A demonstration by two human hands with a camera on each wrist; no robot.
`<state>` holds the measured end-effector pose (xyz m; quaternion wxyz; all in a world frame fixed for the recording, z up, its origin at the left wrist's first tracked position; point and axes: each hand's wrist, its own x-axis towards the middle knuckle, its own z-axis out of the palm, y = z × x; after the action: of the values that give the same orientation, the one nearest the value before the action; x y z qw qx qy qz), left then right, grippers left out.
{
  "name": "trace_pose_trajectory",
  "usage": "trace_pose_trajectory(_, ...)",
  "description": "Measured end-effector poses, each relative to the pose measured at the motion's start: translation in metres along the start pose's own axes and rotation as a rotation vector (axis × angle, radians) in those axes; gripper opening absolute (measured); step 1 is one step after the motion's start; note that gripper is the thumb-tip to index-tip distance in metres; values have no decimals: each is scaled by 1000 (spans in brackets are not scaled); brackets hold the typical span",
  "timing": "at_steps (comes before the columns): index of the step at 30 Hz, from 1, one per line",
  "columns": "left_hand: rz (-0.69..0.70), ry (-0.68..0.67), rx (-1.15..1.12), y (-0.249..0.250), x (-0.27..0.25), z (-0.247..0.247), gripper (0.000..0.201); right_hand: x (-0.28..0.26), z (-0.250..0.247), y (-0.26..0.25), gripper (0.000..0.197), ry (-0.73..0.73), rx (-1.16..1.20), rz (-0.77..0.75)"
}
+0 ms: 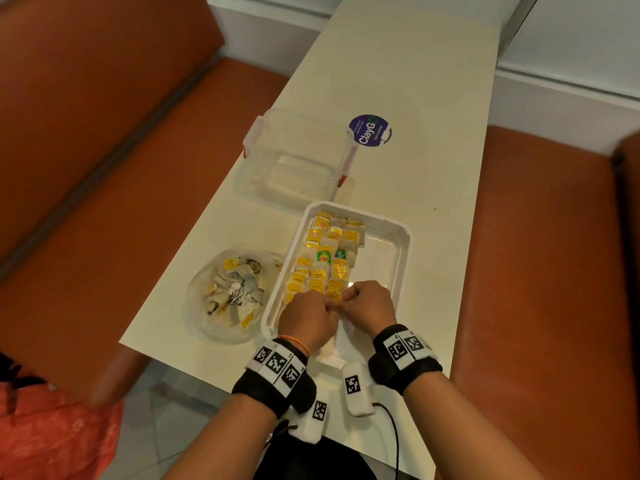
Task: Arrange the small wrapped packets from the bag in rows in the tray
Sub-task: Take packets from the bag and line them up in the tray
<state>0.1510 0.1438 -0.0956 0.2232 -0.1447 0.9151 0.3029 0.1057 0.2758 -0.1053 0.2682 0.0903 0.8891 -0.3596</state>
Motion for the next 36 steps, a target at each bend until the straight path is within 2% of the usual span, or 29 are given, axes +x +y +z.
trace_pose_trajectory(8, -5, -13, -28, 1, 0, -9, 32, -2, 1, -7, 27, 70, -70, 37)
trace_pose_trajectory(10, -8, 42, -139, -4, -9, -21, 31, -6, -3, -11, 27, 69, -80, 39)
trace_pose_trajectory(14, -41, 246, -294, -36, -30, -67, 19, -16, -12, -28, 27, 86, -32, -28)
trace_pose_trajectory(17, -119, 319, -221, -76, -36, -94, 25, -26, -13, -46, 21, 44, 61, -148)
trace_pose_trajectory(20, -167, 330, -126, -108, -25, -97, 36, -29, -4, -65, 18, -8, 66, -241)
trace_pose_trajectory(23, -82, 326, -29, -115, -11, -86, 49, -27, 12, -81, 20, -31, 21, -310)
trace_pose_trajectory(26, 27, 343, 90, -109, 3, -76, 56, -20, 28, -97, 31, -12, -65, -392)
trace_pose_trajectory(30, 59, 356, 233, -102, 15, -73, 63, -4, 48, -120, 45, 17, -248, -459)
trace_pose_trajectory(33, 55, 366, 231, -103, 20, -74, 57, 4, 57, -133, 43, 15, -409, -465)
trace_pose_trajectory(36, 37, 391, 250, -105, 21, -76, 43, 8, 61, -142, 23, 2, -512, -465)
